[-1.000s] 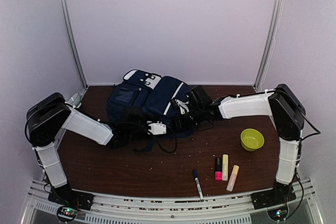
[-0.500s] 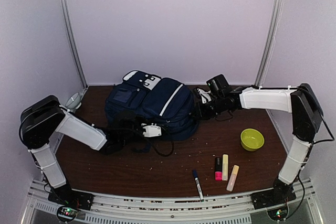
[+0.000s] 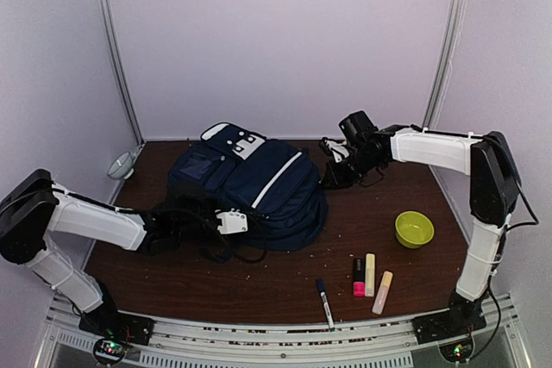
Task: Pack the student bag
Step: Zip the student bag into the largest pocket of the bag, then adjust the student bag at the center of the board.
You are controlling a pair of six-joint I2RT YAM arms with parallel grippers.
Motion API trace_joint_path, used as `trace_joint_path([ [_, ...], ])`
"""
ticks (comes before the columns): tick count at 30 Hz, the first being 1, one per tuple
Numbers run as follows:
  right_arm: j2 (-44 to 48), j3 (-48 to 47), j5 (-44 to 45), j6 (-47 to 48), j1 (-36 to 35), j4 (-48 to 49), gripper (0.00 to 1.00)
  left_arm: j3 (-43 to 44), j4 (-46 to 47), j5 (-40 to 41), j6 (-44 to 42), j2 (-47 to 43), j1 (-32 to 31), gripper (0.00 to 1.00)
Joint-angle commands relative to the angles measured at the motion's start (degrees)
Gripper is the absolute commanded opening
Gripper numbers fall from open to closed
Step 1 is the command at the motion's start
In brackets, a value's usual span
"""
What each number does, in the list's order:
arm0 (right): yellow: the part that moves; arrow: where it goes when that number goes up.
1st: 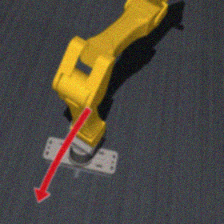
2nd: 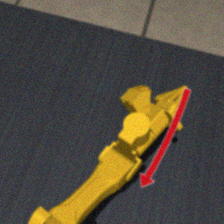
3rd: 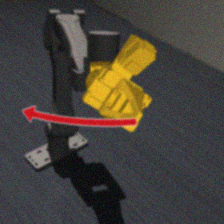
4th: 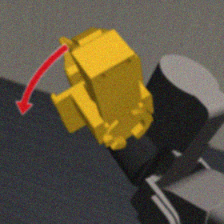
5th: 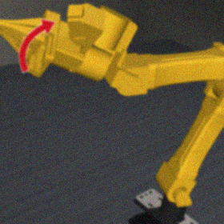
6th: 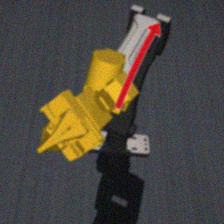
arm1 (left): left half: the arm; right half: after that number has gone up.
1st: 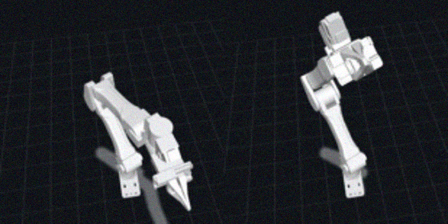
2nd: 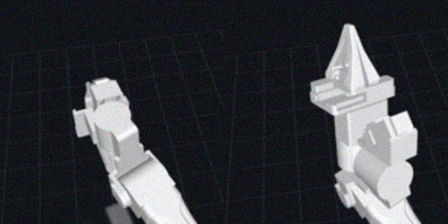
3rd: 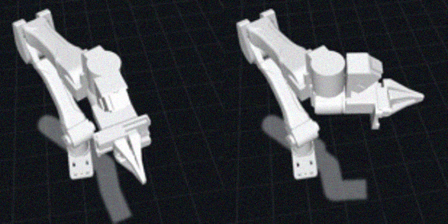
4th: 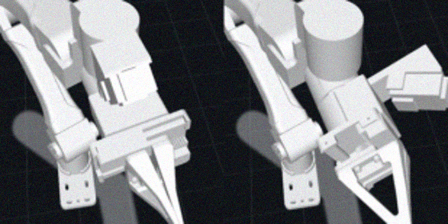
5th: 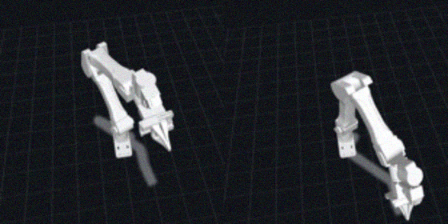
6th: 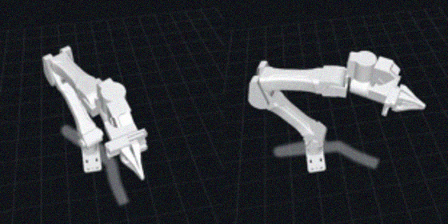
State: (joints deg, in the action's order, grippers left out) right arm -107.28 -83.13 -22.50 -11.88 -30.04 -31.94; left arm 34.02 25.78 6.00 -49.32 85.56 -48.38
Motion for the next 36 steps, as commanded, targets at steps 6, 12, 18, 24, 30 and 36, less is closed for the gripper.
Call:
trace_joint_path([
  [6,-5.4,-10.0,10.9,1.7,4.4,-3.1,0.00,-2.8,-1.8,-3.0,7.9,-5.8,-0.7,0.00],
  [12,-6.4,-5.9,2.5,0.7,1.8,2.6,0.00,-3.0,-3.9,-4.6,16.4,-7.9,-0.7,0.10],
  [18,-8.0,-1.2,-1.0,-1.5,-1.6,7.0,0.00,1.0,-16.9,1.9,42.8,-16.1,-0.7,0.58],
  [24,-10.3,-0.2,-3.8,-3.8,-3.7,8.8,0.00,7.6,-43.8,8.9,66.9,-21.7,0.6,0.57],
  [30,-11.1,-0.6,-4.1,-3.9,-6.3,9.2,0.00,1.5,-45.6,1.7,82.1,-20.6,16.5,0.56],
  [36,-10.4,1.5,-5.0,-3.5,-10.7,9.7,0.00,1.8,-30.9,-2.3,80.6,-9.3,25.8,0.54],
])
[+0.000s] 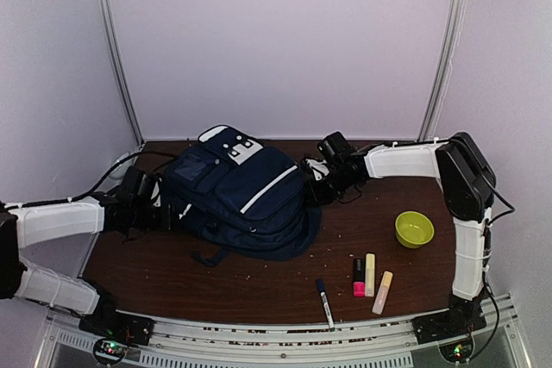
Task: Pack the student bag
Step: Adjust the student bag at the center of the board, then hold the largest pocket of the student bag.
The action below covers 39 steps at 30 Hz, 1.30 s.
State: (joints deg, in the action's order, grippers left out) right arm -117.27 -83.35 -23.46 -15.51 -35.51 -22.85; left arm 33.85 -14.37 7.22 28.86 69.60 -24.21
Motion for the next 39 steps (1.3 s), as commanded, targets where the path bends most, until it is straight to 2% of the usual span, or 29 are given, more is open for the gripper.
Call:
trace_joint_path([
  [1,-0.3,2.1,-4.2,0.3,-6.4,0.5,0.00,4.0,10.1,-4.2,1.4,9.8,2.1,0.55],
  [5,0.9,3.4,-5.3,0.3,-11.7,1.1,0.00,13.3,14.6,-10.8,-0.3,22.9,4.3,0.54],
  [8,1.2,1.2,-4.9,1.9,-17.3,-0.1,0.00,18.6,18.4,-11.6,-1.0,29.4,5.4,0.54],
  [13,-2.4,-7.6,-5.9,3.9,-21.9,-3.1,0.00,28.9,19.1,-12.4,-1.7,33.9,9.7,0.54],
  [16,-3.9,-11.9,-5.5,4.3,-21.8,-5.2,0.00,31.8,18.3,-12.8,-3.5,30.9,10.9,0.55],
  [20,-3.0,-11.3,-5.9,3.2,-21.0,-2.9,0.00,22.8,27.1,-10.9,-5.4,18.6,10.0,0.54],
  [22,-2.7,-10.5,-6.6,2.4,-20.0,-2.5,0.00,16.7,31.9,-8.2,-10.2,11.3,7.4,0.52],
  [24,-2.0,-8.7,-7.2,1.4,-18.7,-2.0,0.00,11.2,34.6,-2.1,-19.1,2.9,2.2,0.49],
  [25,-1.4,-7.6,-7.6,0.8,-18.1,-1.3,0.00,8.5,36.0,0.3,-24.6,-0.5,-2.7,0.46],
  [27,-0.3,-5.4,-8.9,-0.5,-16.9,0.3,0.00,2.9,38.7,-0.8,-40.0,-5.5,-10.5,0.40],
  [28,0.1,-4.3,-10.0,-1.1,-16.3,1.0,0.00,0.5,38.0,-4.8,-46.0,-7.3,-13.6,0.40],
  [30,0.7,-2.7,-11.5,-3.0,-15.1,3.0,0.00,-1.5,30.7,-15.6,-54.6,-9.6,-17.9,0.42],
  [32,0.7,-2.0,-12.5,-3.8,-14.4,3.6,0.00,-2.5,25.8,-20.1,-57.7,-10.3,-21.1,0.44],
  [35,0.9,-1.8,-12.4,-3.4,-14.2,3.1,0.00,-5.4,24.9,-17.6,-59.8,-10.5,-22.6,0.46],
  [39,1.3,-1.4,-12.6,-3.3,-14.0,3.0,0.00,-4.3,20.4,-7.7,-69.3,-5.3,-25.2,0.55],
])
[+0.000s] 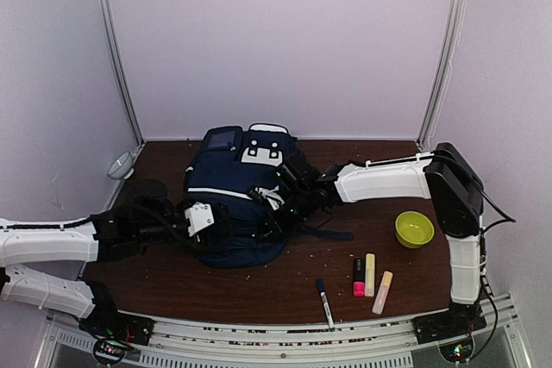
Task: Pack the student bag
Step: Hold the largest pocket of the student bag, then zip the student bag into the largest pocket of the bag.
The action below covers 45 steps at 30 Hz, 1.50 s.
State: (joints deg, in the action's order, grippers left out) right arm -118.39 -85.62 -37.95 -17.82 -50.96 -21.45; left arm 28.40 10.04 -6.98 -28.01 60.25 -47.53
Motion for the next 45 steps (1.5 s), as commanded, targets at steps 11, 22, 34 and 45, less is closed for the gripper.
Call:
trace_joint_path([
  [11,3.4,2.3,2.5,-0.8,2.0,1.7,0.00,6.8,-2.6,11.1,-17.5,19.3,-2.7,0.54],
  [22,6.4,4.7,8.7,4.7,6.1,-6.6,0.00,7.5,-2.3,20.9,-15.7,20.5,-2.7,0.00],
  [34,10.5,3.9,21.0,7.0,18.7,-10.2,0.00,5.8,-5.6,13.5,-16.0,13.4,-3.2,0.00],
  [45,-1.3,-19.6,34.5,7.8,22.1,-13.4,0.00,5.7,-5.7,5.0,-15.8,12.1,-8.7,0.00],
])
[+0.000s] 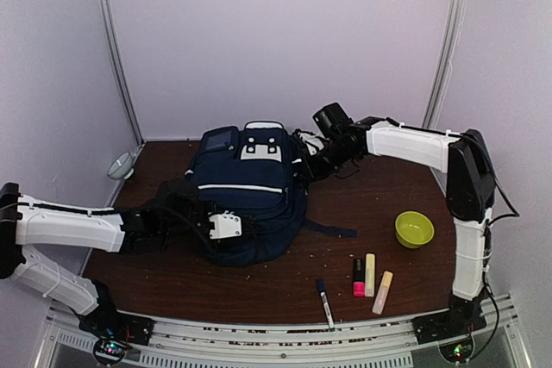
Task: Pack the student bag
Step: Zip the student bag into the largest pocket of the bag, then grab the upper front pocket of the student bag.
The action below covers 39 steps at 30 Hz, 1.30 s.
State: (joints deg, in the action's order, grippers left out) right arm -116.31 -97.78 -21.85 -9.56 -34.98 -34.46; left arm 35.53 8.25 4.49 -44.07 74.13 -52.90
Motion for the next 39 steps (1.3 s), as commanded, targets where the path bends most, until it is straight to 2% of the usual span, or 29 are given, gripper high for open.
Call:
trace_joint_path([
  [1,-4.4,-9.1,18.3,-0.7,6.2,-0.2,0.00,-1.3,-3.6,-7.0,0.4,-1.6,-3.8,0.00],
  [5,-8.1,-14.4,21.8,-1.7,6.8,0.1,0.00,-1.6,-3.1,-9.0,1.3,-2.4,-4.3,0.00],
  [13,-8.0,-15.4,19.0,-1.4,7.5,4.1,0.00,-2.8,-3.2,-10.1,2.2,-4.4,-4.3,0.00],
  [17,-7.2,-15.0,8.9,2.9,7.5,3.6,0.00,-1.4,-4.2,-10.2,4.1,-4.1,-4.3,0.00],
  [18,-6.0,-14.2,5.7,3.9,7.7,3.1,0.08,-0.6,-4.9,-10.5,5.2,-4.6,-4.3,0.00],
  [19,-4.7,-12.7,3.4,4.4,7.9,3.1,0.22,0.5,-5.5,-10.9,7.6,-5.4,-4.3,0.00],
  [20,-2.9,-10.7,1.4,4.4,8.2,4.1,0.40,1.4,-5.6,-11.7,9.5,-6.3,-4.3,0.12],
  [21,-0.5,-7.9,-0.3,4.1,8.5,5.8,0.45,1.9,-5.1,-13.0,10.8,-7.3,-4.3,0.33],
  [22,1.9,-4.9,-1.6,3.2,8.8,8.4,0.47,2.1,-4.2,-14.4,11.7,-8.4,-4.3,0.49],
  [24,7.0,1.7,-4.0,0.8,9.0,14.2,0.48,2.3,-1.4,-17.1,13.5,-10.4,-4.3,0.65],
  [25,9.0,4.5,-5.6,-0.4,8.9,16.6,0.48,2.5,0.0,-17.7,15.1,-11.3,-4.3,0.70],
  [29,14.3,12.9,-9.3,-3.3,6.8,20.8,0.46,8.1,-1.7,-10.6,27.0,-11.5,-1.8,0.78],
  [35,19.0,22.0,-0.9,1.2,-1.9,19.1,0.47,22.3,-22.8,-6.8,53.0,-3.1,17.7,0.80],
  [37,19.9,23.9,1.2,1.4,-4.9,18.9,0.50,23.1,-25.8,-5.5,57.4,0.2,22.5,0.88],
  [39,20.5,24.9,3.3,1.8,-7.5,18.0,0.54,21.6,-24.4,-6.4,59.9,1.3,25.5,0.93],
])
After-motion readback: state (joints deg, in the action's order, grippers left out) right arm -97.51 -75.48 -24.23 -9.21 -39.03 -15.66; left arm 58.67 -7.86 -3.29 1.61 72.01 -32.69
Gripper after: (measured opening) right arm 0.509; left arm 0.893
